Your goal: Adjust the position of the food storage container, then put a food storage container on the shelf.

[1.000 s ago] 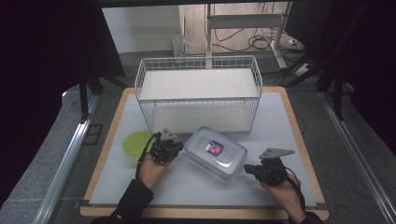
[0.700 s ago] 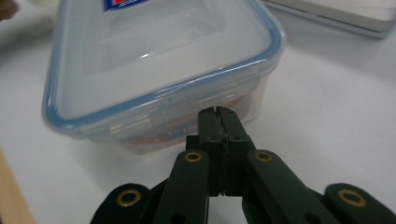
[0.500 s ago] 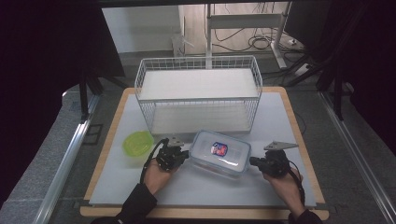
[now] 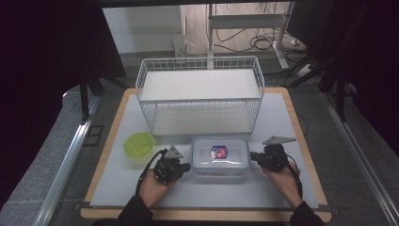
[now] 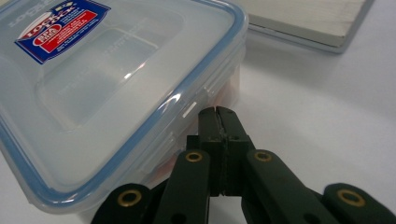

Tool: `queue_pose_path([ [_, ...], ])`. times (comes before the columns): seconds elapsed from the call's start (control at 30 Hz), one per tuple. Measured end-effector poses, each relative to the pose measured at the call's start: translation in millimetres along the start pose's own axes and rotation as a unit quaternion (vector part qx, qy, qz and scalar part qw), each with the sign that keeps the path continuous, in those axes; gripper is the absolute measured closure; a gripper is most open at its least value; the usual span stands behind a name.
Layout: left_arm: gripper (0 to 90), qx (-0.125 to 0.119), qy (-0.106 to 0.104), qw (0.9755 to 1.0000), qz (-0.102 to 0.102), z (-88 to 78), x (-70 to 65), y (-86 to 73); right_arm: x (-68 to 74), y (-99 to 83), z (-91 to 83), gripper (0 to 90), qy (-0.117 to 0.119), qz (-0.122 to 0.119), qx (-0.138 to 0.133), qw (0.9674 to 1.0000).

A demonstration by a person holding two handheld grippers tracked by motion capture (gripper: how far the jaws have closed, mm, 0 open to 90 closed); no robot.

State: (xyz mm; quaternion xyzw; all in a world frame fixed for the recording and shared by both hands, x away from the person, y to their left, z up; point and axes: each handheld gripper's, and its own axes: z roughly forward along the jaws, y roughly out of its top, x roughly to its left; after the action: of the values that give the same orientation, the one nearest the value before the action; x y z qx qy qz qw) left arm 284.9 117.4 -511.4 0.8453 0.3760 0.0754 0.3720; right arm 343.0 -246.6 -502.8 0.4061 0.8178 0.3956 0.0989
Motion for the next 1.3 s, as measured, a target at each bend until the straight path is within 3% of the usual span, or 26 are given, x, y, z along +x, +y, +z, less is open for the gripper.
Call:
queue_pose_path([
  [0.2, 81.7, -0.001, -0.002, 1.0000, 0.001, -6.5, 1.3, -5.6, 5.1, 3.6, 3.8, 89.8, 0.001, -0.009, 0.007, 0.9999],
  [0.23, 78.4, -0.002, 0.008, 0.9999, 0.007, -8.2, 1.3, -6.0, 5.3, 3.7, 2.4, 88.7, 0.003, -0.008, 0.012, 0.9999],
  [0.3, 72.2, -0.001, 0.045, 0.9988, 0.021, -12.6, 1.2, -8.5, 6.0, 2.6, -6.4, 78.4, -0.010, -0.017, 0.011, 0.9997],
  [0.33, 72.2, -0.001, 0.053, 0.9983, 0.025, -14.8, 2.5, -9.9, 6.0, 2.6, -6.4, 78.4, -0.010, -0.017, 0.011, 0.9997],
  [0.4, 63.7, -0.010, 0.065, 0.9977, 0.017, -21.0, 6.7, -15.3, 4.8, 0.7, -13.2, 70.2, -0.023, -0.026, 0.004, 0.9994],
  [0.43, 56.3, -0.019, 0.073, 0.9970, 0.015, -25.1, 8.9, -19.4, 3.7, -1.3, -17.6, 61.5, -0.029, -0.026, -0.003, 0.9992],
  [0.5, 52.8, -0.026, 0.079, 0.9964, 0.019, -27.8, 9.5, -22.0, 3.2, -2.0, -18.8, 58.9, -0.028, -0.025, -0.006, 0.9993],
  [0.53, 42.2, -0.037, 0.082, 0.9956, 0.026, -31.1, 9.5, -25.4, 3.0, -3.9, -21.5, 50.1, -0.020, -0.023, -0.010, 0.9995],
  [0.6, 37.8, -0.046, 0.084, 0.9949, 0.033, -32.8, 9.2, -28.0, 3.1, -5.0, -22.6, 46.2, -0.017, -0.025, -0.012, 0.9995],
  [0.67, 24.3, -0.056, 0.084, 0.9939, 0.045, -33.8, 8.9, -32.4, 3.6, -7.4, -24.8, 37.5, -0.013, -0.030, -0.019, 0.9993],
  [0.7, 24.3, -0.058, 0.082, 0.9938, 0.049, -34.2, 9.0, -34.1, 3.4, -8.4, -25.7, 34.9, -0.015, -0.033, -0.022, 0.9991],
  [0.8, 20.0, -0.060, 0.074, 0.9946, 0.041, -36.1, 8.7, -40.3, 2.2, -10.9, -26.9, 29.5, -0.010, -0.034, -0.024, 0.9991],
  [0.83, 12.4, -0.062, 0.073, 0.9947, 0.036, -37.0, 9.2, -41.3, 1.7, -11.8, -26.9, 27.5, -0.011, -0.034, -0.023, 0.9991],
  [0.97, 11.9, -0.070, 0.074, 0.9943, 0.031, -38.9, 10.0, -40.9, 1.3, -11.6, -27.2, 23.0, -0.012, -0.036, -0.027, 0.9989],
  [1.13, 4.2, -0.087, 0.058, 0.9937, 0.038, -36.6, 12.1, -41.2, -1.8, -11.9, -27.0, 17.8, -0.019, -0.042, -0.024, 0.9986],
  [1.3, 3.8, -0.098, 0.053, 0.9932, 0.035, -36.7, 12.9, -39.8, -3.6, -12.0, -27.6, 15.9, -0.022, -0.042, -0.024, 0.9986],
])
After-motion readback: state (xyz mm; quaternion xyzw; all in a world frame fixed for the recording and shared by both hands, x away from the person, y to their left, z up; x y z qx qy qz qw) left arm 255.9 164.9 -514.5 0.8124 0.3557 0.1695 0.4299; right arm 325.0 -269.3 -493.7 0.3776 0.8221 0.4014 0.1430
